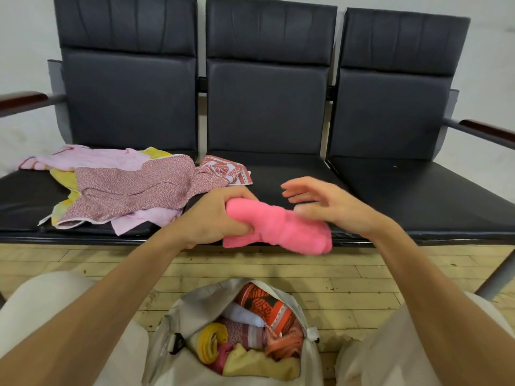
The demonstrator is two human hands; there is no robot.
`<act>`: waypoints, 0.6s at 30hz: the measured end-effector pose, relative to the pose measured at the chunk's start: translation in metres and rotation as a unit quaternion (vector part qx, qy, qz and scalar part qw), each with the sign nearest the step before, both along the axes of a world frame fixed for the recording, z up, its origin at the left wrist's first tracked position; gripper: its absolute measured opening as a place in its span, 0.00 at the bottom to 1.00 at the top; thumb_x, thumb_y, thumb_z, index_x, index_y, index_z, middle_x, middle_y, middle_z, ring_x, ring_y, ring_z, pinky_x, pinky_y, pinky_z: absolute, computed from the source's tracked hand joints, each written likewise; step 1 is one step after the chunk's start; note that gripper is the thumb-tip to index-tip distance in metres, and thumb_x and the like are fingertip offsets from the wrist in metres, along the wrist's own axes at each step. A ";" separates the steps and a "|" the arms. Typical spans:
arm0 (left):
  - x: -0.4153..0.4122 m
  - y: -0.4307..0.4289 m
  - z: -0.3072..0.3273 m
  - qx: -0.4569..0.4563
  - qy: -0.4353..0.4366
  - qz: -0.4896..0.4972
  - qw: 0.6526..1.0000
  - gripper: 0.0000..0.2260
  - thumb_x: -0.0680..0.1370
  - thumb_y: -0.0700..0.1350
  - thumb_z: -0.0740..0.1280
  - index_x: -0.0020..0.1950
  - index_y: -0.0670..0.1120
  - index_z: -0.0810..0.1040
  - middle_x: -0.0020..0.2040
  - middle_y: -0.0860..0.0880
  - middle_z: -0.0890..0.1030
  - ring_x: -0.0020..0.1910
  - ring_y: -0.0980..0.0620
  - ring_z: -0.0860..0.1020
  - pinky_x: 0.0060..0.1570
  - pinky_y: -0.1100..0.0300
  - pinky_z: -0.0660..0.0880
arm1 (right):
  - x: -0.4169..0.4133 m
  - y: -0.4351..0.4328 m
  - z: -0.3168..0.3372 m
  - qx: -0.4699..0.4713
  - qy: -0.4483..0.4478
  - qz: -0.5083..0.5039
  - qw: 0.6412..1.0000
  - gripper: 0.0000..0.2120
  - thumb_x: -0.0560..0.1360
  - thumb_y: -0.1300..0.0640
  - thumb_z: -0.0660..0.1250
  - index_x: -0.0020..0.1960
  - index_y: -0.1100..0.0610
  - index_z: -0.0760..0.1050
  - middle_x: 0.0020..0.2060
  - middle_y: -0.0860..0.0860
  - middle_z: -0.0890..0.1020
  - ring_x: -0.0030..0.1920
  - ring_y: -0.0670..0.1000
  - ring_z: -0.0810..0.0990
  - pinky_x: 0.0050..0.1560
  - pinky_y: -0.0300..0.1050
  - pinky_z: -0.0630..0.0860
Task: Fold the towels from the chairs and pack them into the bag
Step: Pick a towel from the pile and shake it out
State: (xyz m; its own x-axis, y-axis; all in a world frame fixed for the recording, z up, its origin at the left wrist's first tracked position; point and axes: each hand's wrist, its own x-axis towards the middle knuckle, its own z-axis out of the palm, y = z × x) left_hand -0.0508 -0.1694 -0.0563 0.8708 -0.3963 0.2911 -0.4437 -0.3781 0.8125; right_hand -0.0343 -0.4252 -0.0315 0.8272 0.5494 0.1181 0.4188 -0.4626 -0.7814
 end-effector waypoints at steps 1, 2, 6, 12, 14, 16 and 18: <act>0.000 -0.002 -0.001 0.024 -0.013 -0.011 1.000 0.18 0.62 0.35 0.74 0.50 0.48 0.82 0.46 0.53 0.83 0.45 0.56 0.81 0.45 0.60 0.78 | -0.001 0.007 -0.002 -0.070 -0.031 0.010 0.997 0.35 0.65 0.39 0.72 0.69 0.48 0.70 0.64 0.46 0.77 0.64 0.42 0.75 0.66 0.41 0.70; 0.000 -0.004 -0.003 0.042 -0.020 -0.015 0.999 0.18 0.62 0.37 0.73 0.50 0.49 0.82 0.46 0.54 0.83 0.46 0.55 0.81 0.46 0.58 0.78 | -0.003 0.015 -0.005 -0.134 -0.049 0.021 0.990 0.38 0.64 0.37 0.74 0.70 0.47 0.68 0.64 0.44 0.77 0.63 0.40 0.74 0.65 0.38 0.70; 0.002 -0.006 -0.007 0.064 -0.036 -0.016 0.997 0.19 0.61 0.39 0.74 0.50 0.52 0.82 0.47 0.55 0.83 0.47 0.55 0.81 0.48 0.53 0.78 | -0.002 0.041 -0.018 -0.253 -0.054 0.036 0.965 0.23 0.68 0.46 0.77 0.58 0.46 0.72 0.50 0.43 0.80 0.50 0.44 0.78 0.47 0.37 0.75; 0.004 -0.002 -0.011 0.111 0.004 -0.031 0.993 0.23 0.63 0.37 0.77 0.55 0.52 0.79 0.51 0.57 0.81 0.51 0.59 0.79 0.51 0.58 0.77 | -0.001 0.042 -0.021 -0.298 -0.069 0.013 0.952 0.14 0.66 0.52 0.76 0.40 0.43 0.70 0.37 0.42 0.78 0.40 0.43 0.78 0.39 0.40 0.75; 0.002 -0.001 -0.010 0.180 0.089 -0.063 0.978 0.26 0.64 0.52 0.77 0.61 0.55 0.75 0.56 0.58 0.78 0.55 0.60 0.77 0.57 0.57 0.76 | -0.006 0.043 -0.026 -0.334 -0.090 0.003 0.938 0.12 0.65 0.51 0.75 0.41 0.44 0.72 0.36 0.43 0.79 0.39 0.44 0.78 0.36 0.42 0.74; -0.001 -0.001 -0.009 0.217 0.192 -0.098 0.952 0.33 0.64 0.66 0.71 0.66 0.55 0.74 0.61 0.56 0.78 0.60 0.56 0.77 0.62 0.53 0.74 | -0.010 0.045 -0.030 -0.368 -0.137 -0.004 0.920 0.13 0.65 0.49 0.75 0.46 0.46 0.75 0.39 0.44 0.80 0.40 0.46 0.77 0.35 0.43 0.71; -0.002 -0.006 -0.011 0.243 0.218 -0.098 0.940 0.31 0.64 0.68 0.69 0.61 0.52 0.78 0.56 0.52 0.82 0.56 0.51 0.80 0.59 0.52 0.76 | -0.012 0.048 -0.033 -0.364 -0.171 -0.002 0.916 0.16 0.66 0.47 0.74 0.51 0.47 0.77 0.42 0.44 0.80 0.43 0.47 0.77 0.39 0.45 0.72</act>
State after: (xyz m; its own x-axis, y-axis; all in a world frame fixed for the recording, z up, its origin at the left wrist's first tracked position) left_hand -0.0524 -0.1758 -0.0669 0.7621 -0.5545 -0.3343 -0.2076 -0.6983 0.6850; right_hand -0.0468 -0.3769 -0.0641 0.8130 0.5817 -0.0260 0.5776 -0.8114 -0.0893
